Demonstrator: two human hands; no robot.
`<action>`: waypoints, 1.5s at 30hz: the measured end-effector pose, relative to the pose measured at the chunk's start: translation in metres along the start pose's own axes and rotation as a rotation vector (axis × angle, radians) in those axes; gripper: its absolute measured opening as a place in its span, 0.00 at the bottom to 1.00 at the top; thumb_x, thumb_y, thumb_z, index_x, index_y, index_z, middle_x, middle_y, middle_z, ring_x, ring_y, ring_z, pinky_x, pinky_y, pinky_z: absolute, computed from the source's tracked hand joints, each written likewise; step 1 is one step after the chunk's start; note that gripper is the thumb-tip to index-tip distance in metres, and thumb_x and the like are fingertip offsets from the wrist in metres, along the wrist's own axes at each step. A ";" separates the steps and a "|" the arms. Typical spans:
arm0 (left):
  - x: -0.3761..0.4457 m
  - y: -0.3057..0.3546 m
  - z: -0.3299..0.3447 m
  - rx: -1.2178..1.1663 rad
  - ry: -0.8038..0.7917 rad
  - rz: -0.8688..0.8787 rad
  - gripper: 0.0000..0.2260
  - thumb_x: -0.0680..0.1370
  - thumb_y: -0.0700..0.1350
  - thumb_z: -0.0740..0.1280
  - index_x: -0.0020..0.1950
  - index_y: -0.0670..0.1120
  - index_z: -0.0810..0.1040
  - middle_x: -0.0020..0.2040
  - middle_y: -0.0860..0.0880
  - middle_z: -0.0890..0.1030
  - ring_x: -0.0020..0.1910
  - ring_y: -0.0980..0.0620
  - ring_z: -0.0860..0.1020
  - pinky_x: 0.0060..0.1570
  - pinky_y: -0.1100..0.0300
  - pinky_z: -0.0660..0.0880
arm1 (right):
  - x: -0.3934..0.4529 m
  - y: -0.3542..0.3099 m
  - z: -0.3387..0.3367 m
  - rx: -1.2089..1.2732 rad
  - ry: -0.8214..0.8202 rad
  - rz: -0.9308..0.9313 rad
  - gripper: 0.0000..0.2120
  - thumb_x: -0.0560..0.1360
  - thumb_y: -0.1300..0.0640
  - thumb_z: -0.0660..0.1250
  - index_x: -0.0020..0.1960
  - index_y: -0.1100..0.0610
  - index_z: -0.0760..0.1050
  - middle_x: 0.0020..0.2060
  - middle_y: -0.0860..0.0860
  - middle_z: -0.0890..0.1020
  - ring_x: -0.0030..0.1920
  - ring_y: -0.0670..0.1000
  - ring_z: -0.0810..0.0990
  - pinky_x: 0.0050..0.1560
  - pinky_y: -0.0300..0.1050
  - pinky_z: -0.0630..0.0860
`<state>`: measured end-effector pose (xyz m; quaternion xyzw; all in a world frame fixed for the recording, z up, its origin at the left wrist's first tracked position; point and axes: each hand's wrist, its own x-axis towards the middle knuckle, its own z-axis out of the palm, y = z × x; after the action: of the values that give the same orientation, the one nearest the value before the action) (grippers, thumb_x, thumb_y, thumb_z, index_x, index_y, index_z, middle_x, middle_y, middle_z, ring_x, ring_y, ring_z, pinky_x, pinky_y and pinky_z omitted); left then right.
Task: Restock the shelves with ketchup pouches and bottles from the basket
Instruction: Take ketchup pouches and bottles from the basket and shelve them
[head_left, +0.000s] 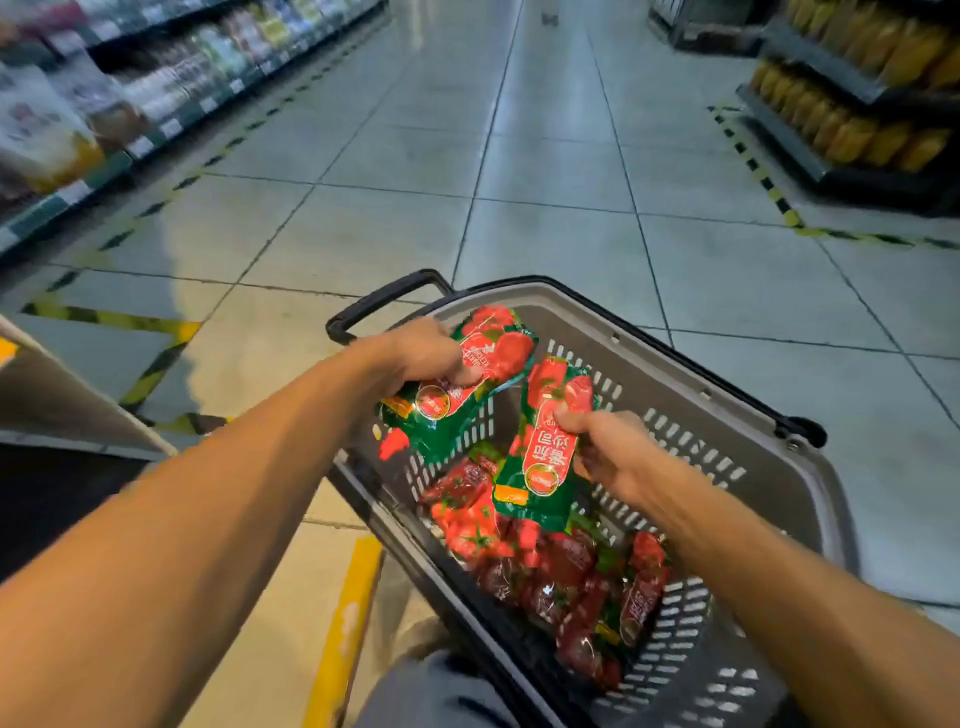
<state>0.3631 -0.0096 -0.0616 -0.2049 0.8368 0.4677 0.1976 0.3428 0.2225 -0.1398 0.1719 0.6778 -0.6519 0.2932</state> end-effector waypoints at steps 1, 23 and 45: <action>-0.025 0.001 -0.012 -0.060 0.033 0.013 0.11 0.74 0.41 0.75 0.53 0.40 0.77 0.45 0.41 0.85 0.42 0.42 0.85 0.47 0.46 0.83 | -0.017 -0.013 0.006 -0.007 -0.049 -0.046 0.10 0.75 0.60 0.73 0.56 0.61 0.80 0.43 0.53 0.87 0.45 0.51 0.82 0.45 0.46 0.75; -0.385 -0.250 -0.106 -1.172 0.571 0.046 0.21 0.67 0.62 0.73 0.44 0.45 0.87 0.40 0.42 0.85 0.31 0.47 0.82 0.28 0.61 0.78 | -0.257 -0.003 0.326 -0.841 -0.909 -0.565 0.05 0.74 0.57 0.75 0.47 0.58 0.81 0.40 0.55 0.86 0.37 0.49 0.82 0.43 0.46 0.79; -0.383 -0.310 -0.127 -1.295 0.870 0.041 0.15 0.61 0.56 0.78 0.44 0.50 0.88 0.48 0.41 0.86 0.42 0.45 0.86 0.38 0.53 0.82 | -0.277 0.051 0.416 -0.931 -0.480 -1.285 0.25 0.63 0.29 0.73 0.40 0.46 0.67 0.38 0.41 0.72 0.43 0.48 0.71 0.39 0.46 0.67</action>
<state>0.8302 -0.2068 -0.0177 -0.4289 0.4031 0.7441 -0.3160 0.6593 -0.1414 0.0017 -0.5317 0.7634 -0.3643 0.0416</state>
